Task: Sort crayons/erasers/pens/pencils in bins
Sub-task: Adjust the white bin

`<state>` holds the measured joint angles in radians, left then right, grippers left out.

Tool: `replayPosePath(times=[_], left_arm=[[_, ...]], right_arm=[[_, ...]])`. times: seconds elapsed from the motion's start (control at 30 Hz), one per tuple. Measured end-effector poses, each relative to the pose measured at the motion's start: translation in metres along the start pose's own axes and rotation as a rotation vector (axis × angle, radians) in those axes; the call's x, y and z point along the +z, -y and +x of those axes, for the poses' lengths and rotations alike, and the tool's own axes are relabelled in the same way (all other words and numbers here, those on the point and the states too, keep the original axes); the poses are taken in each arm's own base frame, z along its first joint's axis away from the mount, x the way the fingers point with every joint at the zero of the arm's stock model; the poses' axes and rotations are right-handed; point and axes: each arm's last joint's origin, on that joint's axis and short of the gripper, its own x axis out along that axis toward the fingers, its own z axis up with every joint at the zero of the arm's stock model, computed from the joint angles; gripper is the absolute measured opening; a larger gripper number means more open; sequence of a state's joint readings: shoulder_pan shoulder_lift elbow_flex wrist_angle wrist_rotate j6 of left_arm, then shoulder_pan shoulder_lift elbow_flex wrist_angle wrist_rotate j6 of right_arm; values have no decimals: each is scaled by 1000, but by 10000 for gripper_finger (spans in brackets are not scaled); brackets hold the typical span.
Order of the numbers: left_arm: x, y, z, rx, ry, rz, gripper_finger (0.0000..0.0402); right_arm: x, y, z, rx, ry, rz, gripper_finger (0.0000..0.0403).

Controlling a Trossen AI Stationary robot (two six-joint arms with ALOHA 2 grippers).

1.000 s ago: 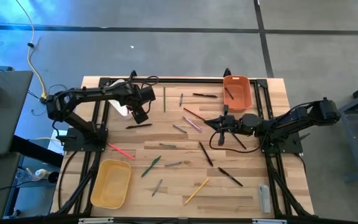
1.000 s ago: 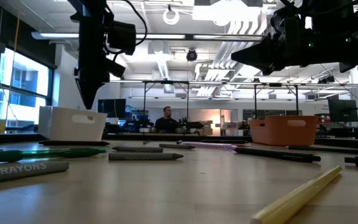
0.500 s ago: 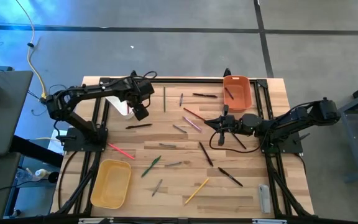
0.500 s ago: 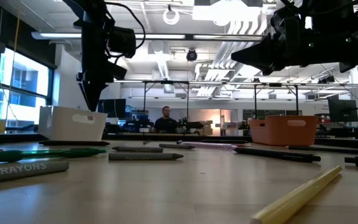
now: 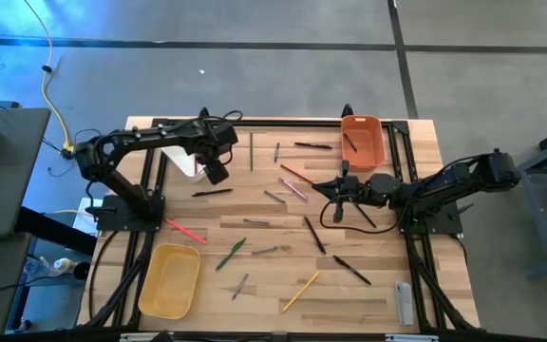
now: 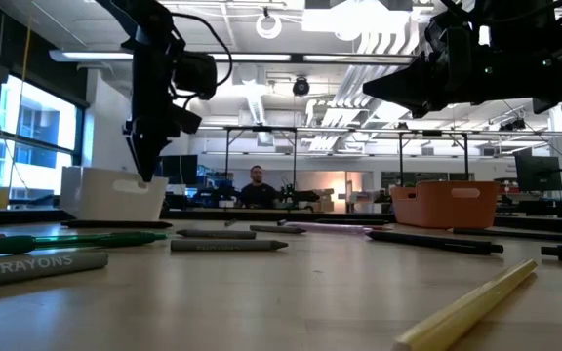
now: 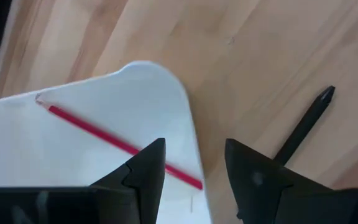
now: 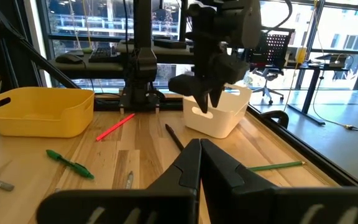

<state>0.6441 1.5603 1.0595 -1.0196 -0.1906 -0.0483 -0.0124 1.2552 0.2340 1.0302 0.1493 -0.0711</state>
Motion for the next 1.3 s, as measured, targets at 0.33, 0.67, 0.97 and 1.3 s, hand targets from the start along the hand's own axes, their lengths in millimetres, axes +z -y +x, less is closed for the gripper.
replayPosePath(times=[0.33, 0.67, 0.97, 1.3], left_arm=[[2, -4, 6, 3, -16, -8, 122], [2, -10, 7, -20, -23, -16, 61], [1, -10, 7, -13, -34, 73, 9], [-6, 3, -13, 27, 32, 232, 1]], right_arm=[[0, 0, 0, 0, 0, 0, 0], [0, 0, 0, -1, 0, -8, 0], [0, 0, 0, -1, 0, -8, 0], [0, 0, 0, -4, 0, -15, 0]])
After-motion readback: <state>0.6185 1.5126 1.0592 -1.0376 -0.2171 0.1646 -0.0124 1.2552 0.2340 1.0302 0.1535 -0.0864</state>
